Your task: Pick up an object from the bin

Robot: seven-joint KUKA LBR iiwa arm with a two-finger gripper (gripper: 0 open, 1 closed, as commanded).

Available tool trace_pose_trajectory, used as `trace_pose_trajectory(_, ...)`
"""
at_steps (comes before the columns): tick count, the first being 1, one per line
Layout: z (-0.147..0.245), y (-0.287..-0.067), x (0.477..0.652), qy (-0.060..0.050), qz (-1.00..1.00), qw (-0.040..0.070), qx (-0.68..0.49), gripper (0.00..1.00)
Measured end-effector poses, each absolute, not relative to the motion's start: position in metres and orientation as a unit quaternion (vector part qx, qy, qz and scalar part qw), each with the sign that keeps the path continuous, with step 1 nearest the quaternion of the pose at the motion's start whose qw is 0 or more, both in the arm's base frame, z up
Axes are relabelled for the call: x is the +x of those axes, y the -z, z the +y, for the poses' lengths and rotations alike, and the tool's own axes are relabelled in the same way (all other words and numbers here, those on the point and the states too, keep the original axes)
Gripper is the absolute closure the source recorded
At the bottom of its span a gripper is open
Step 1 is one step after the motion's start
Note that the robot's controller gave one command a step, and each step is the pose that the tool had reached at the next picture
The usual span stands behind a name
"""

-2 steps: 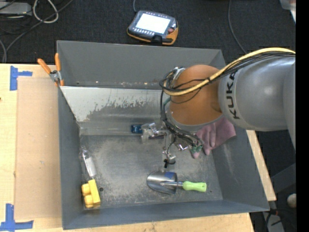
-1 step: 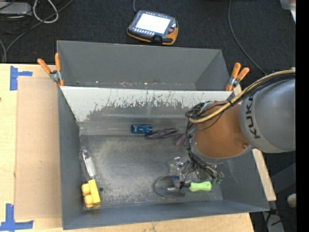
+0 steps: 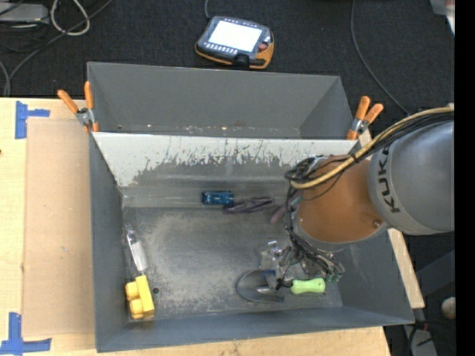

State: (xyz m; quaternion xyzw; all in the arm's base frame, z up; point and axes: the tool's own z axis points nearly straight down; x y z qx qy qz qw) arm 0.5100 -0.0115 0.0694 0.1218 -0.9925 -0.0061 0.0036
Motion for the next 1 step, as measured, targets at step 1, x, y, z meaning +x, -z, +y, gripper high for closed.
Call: trace_pose_trajectory(1, -0.0101, -0.1019, 0.51, 0.006, -0.992, 0.004, 0.123, 1.0)
